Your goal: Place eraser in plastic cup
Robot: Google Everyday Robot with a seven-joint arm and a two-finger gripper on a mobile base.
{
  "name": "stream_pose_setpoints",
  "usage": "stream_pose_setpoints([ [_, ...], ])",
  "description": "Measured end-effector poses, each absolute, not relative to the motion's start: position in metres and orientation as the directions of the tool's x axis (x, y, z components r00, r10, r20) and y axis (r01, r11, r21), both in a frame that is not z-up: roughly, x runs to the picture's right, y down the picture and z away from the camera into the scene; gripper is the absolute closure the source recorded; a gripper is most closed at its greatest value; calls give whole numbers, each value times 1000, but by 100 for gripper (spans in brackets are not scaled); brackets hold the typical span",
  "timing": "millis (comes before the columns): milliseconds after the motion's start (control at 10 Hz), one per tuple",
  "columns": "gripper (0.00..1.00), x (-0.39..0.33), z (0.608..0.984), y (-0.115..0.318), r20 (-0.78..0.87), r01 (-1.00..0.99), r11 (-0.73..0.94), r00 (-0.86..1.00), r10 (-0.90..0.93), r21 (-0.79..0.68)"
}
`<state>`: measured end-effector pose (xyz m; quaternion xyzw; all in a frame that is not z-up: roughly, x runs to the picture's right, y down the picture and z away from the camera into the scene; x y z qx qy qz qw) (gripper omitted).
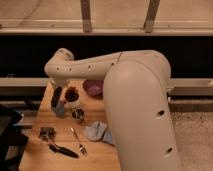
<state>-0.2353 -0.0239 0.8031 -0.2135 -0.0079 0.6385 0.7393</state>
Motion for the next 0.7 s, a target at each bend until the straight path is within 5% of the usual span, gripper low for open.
stream_pose_setpoints([
  [500, 98, -225, 811, -26, -254, -953, 63, 143, 957, -297],
  [700, 82, -223, 815, -27, -253, -957, 54, 130, 959, -285],
])
